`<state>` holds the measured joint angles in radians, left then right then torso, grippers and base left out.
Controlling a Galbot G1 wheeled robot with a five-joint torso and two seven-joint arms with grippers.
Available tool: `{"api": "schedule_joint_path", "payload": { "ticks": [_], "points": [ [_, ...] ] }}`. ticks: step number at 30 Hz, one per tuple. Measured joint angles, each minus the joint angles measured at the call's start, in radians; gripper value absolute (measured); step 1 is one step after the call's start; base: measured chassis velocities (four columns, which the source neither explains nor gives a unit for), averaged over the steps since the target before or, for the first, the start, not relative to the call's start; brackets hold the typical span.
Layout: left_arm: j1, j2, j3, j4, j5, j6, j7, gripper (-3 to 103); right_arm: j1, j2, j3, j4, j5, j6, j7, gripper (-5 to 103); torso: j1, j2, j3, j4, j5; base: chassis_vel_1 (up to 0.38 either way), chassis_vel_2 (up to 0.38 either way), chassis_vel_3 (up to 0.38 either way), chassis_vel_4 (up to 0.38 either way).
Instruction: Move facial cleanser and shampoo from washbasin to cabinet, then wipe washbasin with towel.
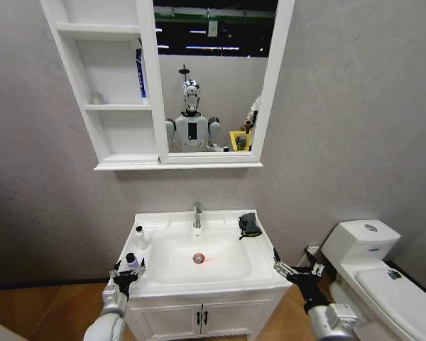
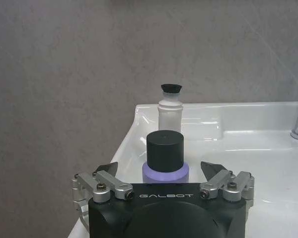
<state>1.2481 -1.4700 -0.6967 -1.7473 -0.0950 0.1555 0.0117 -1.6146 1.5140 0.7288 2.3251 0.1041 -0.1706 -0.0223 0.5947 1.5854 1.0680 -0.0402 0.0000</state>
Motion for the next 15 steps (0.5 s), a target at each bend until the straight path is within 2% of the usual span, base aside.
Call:
{"api": "schedule_joint_path", "payload": {
  "ticks": [2,3,4,5,7,8,11,12,14,15],
  "points": [
    [-0.001,0.0,0.001,0.0,-0.001,0.001,-0.001,85,-0.001,0.0,0.0,0.003,0.003,0.0,0.0,100,0.0,0.0,0.0,0.0001,0.0,0.0,0.0,0.0,0.0],
    [-0.001,0.0,0.001,0.0,-0.001,0.001,-0.001,85,-0.001,0.0,0.0,0.003,0.003,0.0,0.0,100,0.0,0.0,0.0,0.0001,0.0,0.0,0.0,0.0,0.0],
    [0.005,-0.002,0.0,-0.001,-0.001,0.001,-0.001,80,0.0,-0.001,0.0,0.004,0.003,-0.001,0.0,100,0.0,0.0,0.0,0.0001,0.0,0.0,0.0,0.0,0.0],
    [0.005,-0.002,0.0,-0.001,-0.001,0.001,-0.001,80,0.0,-0.001,0.0,0.004,0.003,-0.001,0.0,100,0.0,0.0,0.0,0.0001,0.0,0.0,0.0,0.0,0.0],
    [0.019,-0.003,-0.004,-0.005,-0.001,0.001,0.0,68,0.008,-0.001,-0.002,0.008,0.003,-0.005,0.001,100,0.0,0.0,0.0,0.0003,0.0,0.0,0.0,0.0,0.0],
    [0.019,-0.003,-0.004,-0.005,-0.001,0.001,0.0,68,0.008,-0.001,-0.002,0.008,0.003,-0.005,0.001,100,0.0,0.0,0.0,0.0003,0.0,0.0,0.0,0.0,0.0],
    [0.028,-0.003,-0.009,-0.005,-0.001,-0.001,0.002,52,0.016,0.001,-0.005,0.012,0.003,-0.012,0.002,100,0.0,0.0,0.0,0.0002,0.0,0.0,0.0,0.0,0.0],
    [0.028,-0.003,-0.009,-0.005,-0.001,-0.001,0.002,52,0.016,0.001,-0.005,0.012,0.003,-0.012,0.002,100,0.0,0.0,0.0,0.0002,0.0,0.0,0.0,0.0,0.0],
    [0.029,-0.004,-0.011,-0.007,-0.003,-0.002,0.005,43,0.017,0.001,-0.004,0.013,0.003,-0.013,0.003,100,0.0,0.0,0.0,0.0,0.0,0.0,0.0,0.0,0.0],
    [0.029,-0.004,-0.012,-0.01,-0.004,-0.003,0.004,43,0.016,0.001,-0.003,0.013,0.003,-0.013,0.003,100,0.0,0.0,0.0,0.0001,-0.0001,0.0,0.0,0.0,0.0]
  ]
}}
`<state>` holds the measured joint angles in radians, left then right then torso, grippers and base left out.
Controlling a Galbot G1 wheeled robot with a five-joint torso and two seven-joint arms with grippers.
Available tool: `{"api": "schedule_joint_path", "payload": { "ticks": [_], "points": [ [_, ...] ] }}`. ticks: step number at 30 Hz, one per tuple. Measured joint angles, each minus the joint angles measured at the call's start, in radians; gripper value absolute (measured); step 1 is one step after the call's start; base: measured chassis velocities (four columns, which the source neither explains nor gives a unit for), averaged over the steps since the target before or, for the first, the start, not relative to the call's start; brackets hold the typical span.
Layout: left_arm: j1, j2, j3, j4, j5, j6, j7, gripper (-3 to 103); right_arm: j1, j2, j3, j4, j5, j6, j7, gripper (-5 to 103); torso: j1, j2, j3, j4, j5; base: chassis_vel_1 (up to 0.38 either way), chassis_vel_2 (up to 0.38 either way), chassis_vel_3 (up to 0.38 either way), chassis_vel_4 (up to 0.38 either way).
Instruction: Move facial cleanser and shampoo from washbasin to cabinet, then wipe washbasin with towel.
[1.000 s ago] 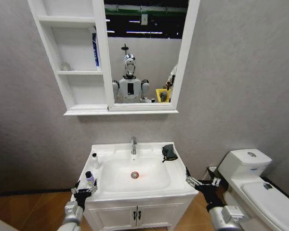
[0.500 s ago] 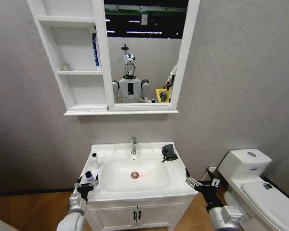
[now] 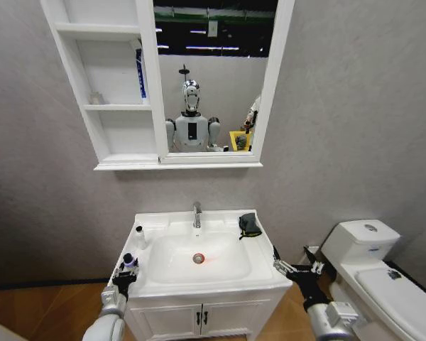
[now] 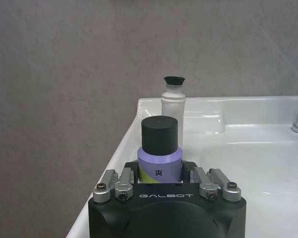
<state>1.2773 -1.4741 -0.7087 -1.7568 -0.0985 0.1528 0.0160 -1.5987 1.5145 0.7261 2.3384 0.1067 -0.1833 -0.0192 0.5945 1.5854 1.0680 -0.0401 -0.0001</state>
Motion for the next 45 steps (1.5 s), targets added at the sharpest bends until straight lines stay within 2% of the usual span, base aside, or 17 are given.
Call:
{"api": "schedule_joint_path", "payload": {
  "ticks": [6,9,10,11,12,13,14,15,17,18,20,21,24,28,34,39,45],
  "points": [
    [0.028,0.012,0.013,-0.114,-0.016,0.034,-0.04,43,0.0,-0.003,0.005,0.0,0.0,0.0,0.002,100,0.0,0.0,0.0,0.0001,-0.0001,0.0,0.0,0.0,0.0],
    [0.027,0.097,0.025,-0.315,-0.127,0.189,-0.206,43,0.009,-0.004,0.001,-0.005,-0.001,0.0,0.002,100,0.0,0.0,0.0,0.0003,0.0001,0.0,0.0,0.0,0.0],
    [0.027,0.097,0.025,-0.315,-0.127,0.189,-0.206,43,0.009,-0.004,0.001,-0.005,-0.001,0.0,0.002,100,0.0,0.0,0.0,0.0003,0.0001,0.0,0.0,0.0,0.0],
    [0.005,0.161,0.02,-0.396,-0.22,0.296,-0.295,43,0.012,-0.004,-0.001,-0.008,-0.002,-0.001,0.003,100,0.0,0.0,0.0,0.0005,-0.0003,0.0,0.0,0.0,0.0],
    [0.005,0.161,0.02,-0.396,-0.22,0.296,-0.295,43,0.012,-0.004,-0.001,-0.008,-0.002,-0.001,0.003,100,0.0,0.0,0.0,0.0005,-0.0003,0.0,0.0,0.0,0.0],
    [-0.037,0.239,0.007,-0.467,-0.324,0.391,-0.371,43,0.014,-0.003,-0.004,-0.011,-0.003,-0.001,0.002,100,0.0,0.0,0.0,0.0003,0.0001,0.0,0.0,0.0,0.0],
    [-0.077,0.295,-0.001,-0.503,-0.402,0.44,-0.415,43,0.013,-0.003,-0.005,-0.013,-0.005,-0.001,0.002,100,0.0,0.0,0.0,0.0004,0.0001,0.0,0.0,0.0,0.0],
    [-0.077,0.295,-0.001,-0.503,-0.402,0.44,-0.415,43,0.013,-0.003,-0.005,-0.013,-0.005,-0.001,0.002,100,0.0,0.0,0.0,0.0004,0.0001,0.0,0.0,0.0,0.0],
    [-0.216,0.466,-0.01,-0.535,-0.633,0.521,-0.505,43,0.007,0.001,-0.008,-0.012,-0.011,-0.001,0.002,100,0.0,0.0,0.0,0.0,-0.0003,0.0,0.0,0.0,0.0],
    [-0.216,0.466,-0.01,-0.535,-0.633,0.521,-0.505,43,0.007,0.001,-0.008,-0.012,-0.011,-0.001,0.002,100,0.0,0.0,0.0,0.0,-0.0003,0.0,0.0,0.0,0.0],
    [-0.358,0.607,0.015,-0.497,-0.801,0.541,-0.551,43,0.0,0.003,-0.007,-0.007,-0.014,0.0,0.002,100,0.0,0.0,0.0,-0.0006,0.0003,0.0,0.0,0.0,0.0],
    [-0.433,0.667,0.037,-0.46,-0.851,0.545,-0.551,43,-0.005,0.006,-0.004,-0.004,-0.015,0.001,0.003,100,0.0,0.0,0.0,0.0,0.0,0.0,0.0,0.0,0.0],
    [-0.591,0.744,0.119,-0.366,-0.919,0.548,-0.549,43,-0.019,0.012,0.004,0.002,-0.015,0.006,0.008,100,0.0,0.0,0.0,0.0,0.0,0.0,0.0,0.0,0.0],
    [-0.734,0.768,0.205,-0.276,-0.942,0.551,-0.537,43,-0.033,0.013,0.009,0.004,-0.015,0.011,0.013,100,0.0,0.0,0.0,0.0,-0.0002,0.0,0.0,0.0,0.0],
    [-1.059,0.764,0.401,-0.083,-1.003,0.586,-0.504,43,-0.044,0.014,0.011,0.001,-0.015,0.016,0.027,100,0.0,0.0,0.0,0.0002,0.0,0.0,0.0,0.0,0.0],
    [-1.202,0.741,0.504,0.064,-1.018,0.588,-0.459,43,-0.043,0.013,0.011,-0.002,-0.015,0.018,0.028,100,0.0,0.0,0.0,0.0001,0.0002,0.0,0.0,0.0,0.0],
    [-1.361,0.68,0.606,0.248,-0.962,0.588,-0.401,43,-0.049,0.015,0.01,-0.004,-0.03,0.035,0.033,100,0.0,0.0,0.0,0.0,0.0002,0.0,0.0,0.0,0.0]
  ]
}}
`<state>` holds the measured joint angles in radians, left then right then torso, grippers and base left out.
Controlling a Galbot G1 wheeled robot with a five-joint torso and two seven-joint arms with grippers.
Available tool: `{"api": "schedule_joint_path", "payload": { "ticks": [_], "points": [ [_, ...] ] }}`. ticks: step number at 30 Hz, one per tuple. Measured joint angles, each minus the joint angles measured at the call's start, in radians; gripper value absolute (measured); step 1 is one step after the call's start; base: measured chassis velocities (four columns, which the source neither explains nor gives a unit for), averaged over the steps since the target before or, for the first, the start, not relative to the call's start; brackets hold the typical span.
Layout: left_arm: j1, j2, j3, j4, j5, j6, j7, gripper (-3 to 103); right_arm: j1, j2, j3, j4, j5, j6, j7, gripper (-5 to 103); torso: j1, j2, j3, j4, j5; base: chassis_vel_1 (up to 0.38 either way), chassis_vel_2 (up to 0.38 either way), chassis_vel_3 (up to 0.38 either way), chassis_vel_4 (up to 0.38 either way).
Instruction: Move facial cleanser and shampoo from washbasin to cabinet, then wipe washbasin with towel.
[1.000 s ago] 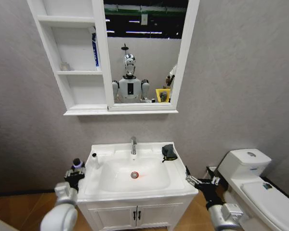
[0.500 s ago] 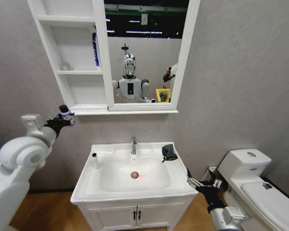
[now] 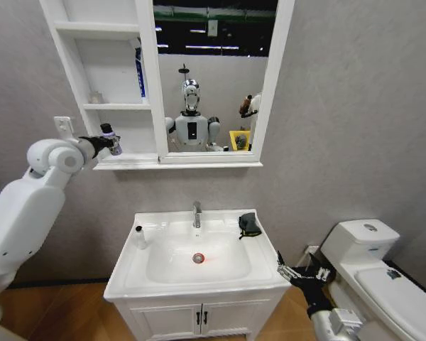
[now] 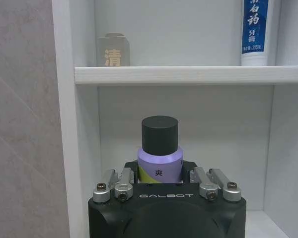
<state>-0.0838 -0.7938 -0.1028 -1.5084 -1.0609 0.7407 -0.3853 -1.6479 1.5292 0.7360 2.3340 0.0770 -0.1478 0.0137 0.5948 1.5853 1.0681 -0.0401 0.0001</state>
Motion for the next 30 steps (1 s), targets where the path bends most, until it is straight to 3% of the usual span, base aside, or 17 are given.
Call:
{"api": "schedule_joint_path", "payload": {
  "ticks": [16,22,23,26,30],
  "points": [
    [-0.02,-0.073,0.042,0.126,0.071,-0.008,0.018,40,0.004,0.0,0.012,-0.014,-0.009,0.035,0.007,100,0.0,0.0,0.0,0.0002,-0.0002,0.0,0.0,0.0,0.0],
    [-0.039,-0.09,0.048,0.18,0.123,-0.036,0.034,64,0.017,-0.002,0.009,-0.017,-0.009,0.03,0.008,100,0.0,0.0,0.0,0.0001,-0.0001,0.0,0.0,0.0,0.0],
    [-0.039,-0.09,0.048,0.18,0.123,-0.036,0.034,64,0.017,-0.002,0.009,-0.017,-0.009,0.03,0.008,100,0.0,0.0,0.0,0.0001,-0.0001,0.0,0.0,0.0,0.0],
    [-0.029,-0.088,0.043,0.155,0.14,-0.039,0.035,80,0.015,-0.002,0.009,-0.017,-0.009,0.029,0.008,100,0.0,0.0,0.0,0.0001,-0.0001,0.0,0.0,0.0,0.0],
    [0.024,-0.068,-0.007,0.063,0.156,-0.042,0.014,90,0.01,-0.002,0.01,-0.014,-0.007,0.029,0.009,100,0.0,0.0,0.0,-0.0003,0.0001,0.0,0.0,0.0,0.0]
  ]
}}
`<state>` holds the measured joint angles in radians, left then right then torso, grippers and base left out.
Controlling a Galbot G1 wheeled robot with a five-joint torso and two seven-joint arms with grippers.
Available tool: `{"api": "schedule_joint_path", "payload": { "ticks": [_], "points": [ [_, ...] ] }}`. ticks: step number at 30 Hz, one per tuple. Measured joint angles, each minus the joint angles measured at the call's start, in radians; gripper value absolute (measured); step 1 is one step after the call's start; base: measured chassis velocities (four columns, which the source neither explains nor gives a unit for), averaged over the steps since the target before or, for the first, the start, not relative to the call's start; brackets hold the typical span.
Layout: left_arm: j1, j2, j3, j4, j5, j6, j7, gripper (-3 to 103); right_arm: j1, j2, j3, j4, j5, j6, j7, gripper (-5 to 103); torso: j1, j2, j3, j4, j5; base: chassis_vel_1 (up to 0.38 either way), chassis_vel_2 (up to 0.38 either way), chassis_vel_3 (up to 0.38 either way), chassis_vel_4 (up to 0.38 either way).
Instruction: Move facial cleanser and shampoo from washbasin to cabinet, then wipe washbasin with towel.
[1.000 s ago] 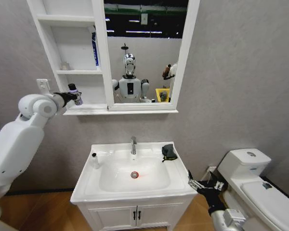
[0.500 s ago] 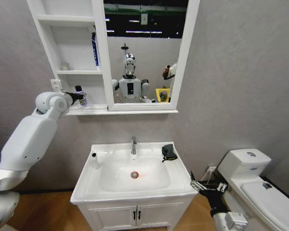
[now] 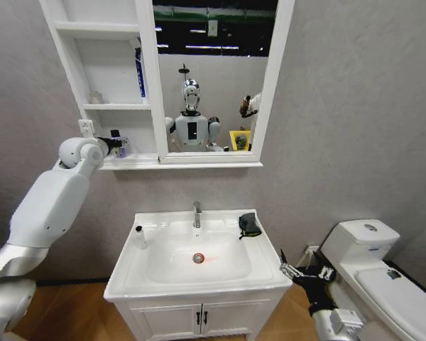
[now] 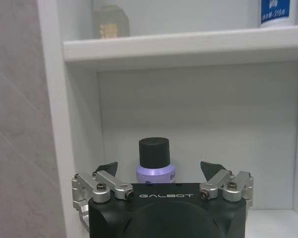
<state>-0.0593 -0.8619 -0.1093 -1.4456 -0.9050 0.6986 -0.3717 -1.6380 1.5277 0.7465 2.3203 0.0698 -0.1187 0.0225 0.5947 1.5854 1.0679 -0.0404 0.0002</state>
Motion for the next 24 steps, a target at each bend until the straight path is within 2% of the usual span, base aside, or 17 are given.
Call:
{"api": "schedule_joint_path", "payload": {
  "ticks": [1,2,6,8,9,10,12,13,14,15,16,18,19,21,22,23,24],
  "points": [
    [0.0,0.0,0.0,0.0,0.0,0.0,0.0,90,0.0,0.0,0.0,0.0,0.0,0.0,0.0,100,0.0,0.0,0.0,0.0,0.0,0.0,0.0,0.0,0.0],
    [0.062,0.023,-0.044,-0.078,-0.005,0.002,-0.03,98,-0.002,0.0,0.001,0.001,0.001,0.0,0.0,100,0.0,0.0,0.0,0.0003,0.0001,0.0,0.0,0.0,0.0],
    [0.185,0.074,-0.12,-0.223,-0.032,-0.001,-0.061,100,-0.002,0.001,0.0,0.002,0.002,0.0,0.003,100,0.0,0.0,0.0,0.0011,-0.0008,0.0,0.0,0.0,0.0],
    [0.307,0.11,-0.187,-0.368,-0.064,-0.025,-0.088,100,-0.006,0.002,-0.006,0.006,0.002,0.0,0.002,100,0.0,0.0,0.0,0.0009,-0.0002,0.0,0.0,0.0,0.0],
    [0.307,0.11,-0.187,-0.368,-0.064,-0.025,-0.088,100,-0.006,0.002,-0.006,0.006,0.002,0.0,0.002,100,0.0,0.0,0.0,0.0009,-0.0002,0.0,0.0,0.0,0.0],
    [0.432,0.126,-0.246,-0.486,-0.079,-0.042,-0.115,100,-0.008,0.003,-0.014,0.009,0.002,0.0,0.002,100,0.0,0.0,0.0,0.0004,0.0002,0.0,0.0,0.0,0.0],
    [0.592,0.119,-0.294,-0.584,-0.058,-0.071,-0.135,100,-0.008,0.004,-0.025,0.01,0.002,0.0,0.002,100,0.0,0.0,0.0,0.0004,-0.0001,0.0,0.0,0.0,0.0],
    [0.592,0.119,-0.294,-0.584,-0.058,-0.071,-0.135,100,-0.008,0.004,-0.025,0.01,0.002,0.0,0.002,100,0.0,0.0,0.0,0.0004,-0.0001,0.0,0.0,0.0,0.0],
    [0.688,0.095,-0.313,-0.625,-0.007,-0.101,-0.137,100,-0.007,0.005,-0.029,0.009,0.0,0.0,0.002,100,0.0,0.0,0.0,0.0004,0.0001,0.0,0.0,0.0,0.0],
    [0.819,0.043,-0.326,-0.651,0.092,-0.174,-0.123,100,-0.007,0.005,-0.033,0.008,-0.001,-0.001,0.002,100,0.0,0.0,0.0,0.0004,0.0,0.0,0.0,0.0,0.0],
    [0.819,0.043,-0.326,-0.651,0.092,-0.174,-0.123,100,-0.007,0.005,-0.033,0.008,-0.001,-0.001,0.002,100,0.0,0.0,0.0,0.0004,0.0,0.0,0.0,0.0,0.0],
    [0.948,-0.026,-0.33,-0.653,0.211,-0.255,-0.086,100,-0.008,0.006,-0.034,0.007,-0.002,-0.001,0.003,100,0.0,0.0,0.0,0.0002,-0.0008,0.0,0.0,0.0,0.0],
    [1.068,-0.113,-0.339,-0.63,0.353,-0.337,-0.03,100,-0.013,0.006,-0.032,0.007,-0.003,-0.001,0.003,100,0.0,0.0,0.0,0.0005,-0.0003,0.0,0.0,0.0,0.0],
    [1.1,-0.142,-0.342,-0.615,0.397,-0.363,-0.008,100,-0.015,0.005,-0.03,0.008,-0.003,-0.001,0.003,100,0.0,0.0,0.0,0.0006,-0.0001,0.0,0.0,0.0,0.0],
    [1.158,-0.204,-0.346,-0.577,0.486,-0.419,0.034,100,-0.02,0.004,-0.025,0.008,-0.003,0.0,0.003,100,0.0,0.0,0.0,0.0007,-0.0003,0.0,0.0,0.0,0.0],
    [1.18,-0.232,-0.346,-0.556,0.522,-0.443,0.047,100,-0.022,0.004,-0.024,0.009,-0.003,0.0,0.003,100,0.0,0.0,0.0,0.0005,-0.0002,0.0,0.0,0.0,0.0],
    [1.18,-0.232,-0.346,-0.556,0.522,-0.443,0.047,100,-0.022,0.004,-0.024,0.009,-0.003,0.0,0.003,100,0.0,0.0,0.0,0.0005,-0.0002,0.0,0.0,0.0,0.0]
  ]
}}
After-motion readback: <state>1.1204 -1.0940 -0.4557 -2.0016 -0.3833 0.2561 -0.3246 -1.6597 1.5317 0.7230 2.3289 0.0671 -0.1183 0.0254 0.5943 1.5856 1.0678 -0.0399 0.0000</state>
